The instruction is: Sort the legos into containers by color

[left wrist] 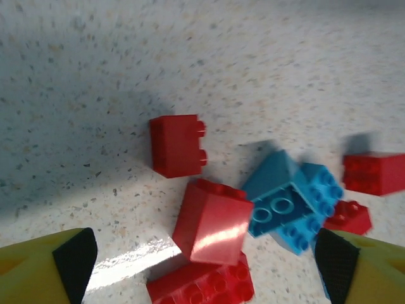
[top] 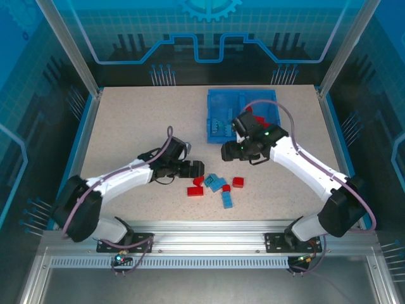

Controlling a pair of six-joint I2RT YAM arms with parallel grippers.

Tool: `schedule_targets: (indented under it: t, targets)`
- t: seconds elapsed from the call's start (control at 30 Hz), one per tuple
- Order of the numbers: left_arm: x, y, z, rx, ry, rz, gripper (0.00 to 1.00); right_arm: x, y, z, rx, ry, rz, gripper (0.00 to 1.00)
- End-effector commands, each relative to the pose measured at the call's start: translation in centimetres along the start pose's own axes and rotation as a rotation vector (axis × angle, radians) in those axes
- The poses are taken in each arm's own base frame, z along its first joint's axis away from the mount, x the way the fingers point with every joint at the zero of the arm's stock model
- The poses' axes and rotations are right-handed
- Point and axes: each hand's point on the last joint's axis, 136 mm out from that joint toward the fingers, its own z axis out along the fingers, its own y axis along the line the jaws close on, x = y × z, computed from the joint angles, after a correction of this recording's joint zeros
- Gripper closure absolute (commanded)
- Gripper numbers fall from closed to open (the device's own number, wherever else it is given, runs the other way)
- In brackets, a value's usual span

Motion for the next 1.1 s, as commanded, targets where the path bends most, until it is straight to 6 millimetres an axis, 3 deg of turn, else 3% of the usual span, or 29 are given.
schedule_targets:
  t: [0.0, 0.27, 0.4, 0.57, 0.67, 0.8, 0.97, 1.07]
  targets:
    - [-2.0, -0.7, 1.3, 0.016, -0.041, -0.060, 0.11, 0.7, 1.1, -0.6, -0.033, -0.003, 0.039, 0.17]
    - [-2.7, 0.7, 4.0, -0.070, -0.032, -0.030, 0.18, 1.4, 0.7, -1.4, -0.008, -0.015, 0.024, 0.11]
    - [-2.4, 1.0, 4.5, -0.078, -0.020, -0.022, 0.18, 1.9, 0.7, -1.5, -0.021, -0.001, 0.031, 0.11]
    - [-1.4, 0.8, 3.7, -0.053, 0.000, -0.012, 0.17, 5.4, -0.3, 0.4, 0.007, 0.085, 0.062, 0.12]
    - [-0.9, 0.4, 2.1, -0.060, -0.004, 0.023, 0.16, 6.2, -0.4, 0.7, -0.002, 0.093, 0.068, 0.12]
    - [-0.6, -1.9, -0.3, -0.054, -0.037, 0.143, 0.14, 6.8, -0.8, 1.5, 0.010, 0.092, 0.069, 0.13]
    - [0.4, -6.0, -1.3, 0.143, -0.013, 0.306, 0.11, 7.6, -3.0, 4.2, 0.125, 0.114, 0.128, 0.15]
    - [0.3, -6.6, -1.5, 0.176, -0.028, 0.377, 0.07, 7.9, -3.8, 6.3, 0.164, 0.140, 0.163, 0.16]
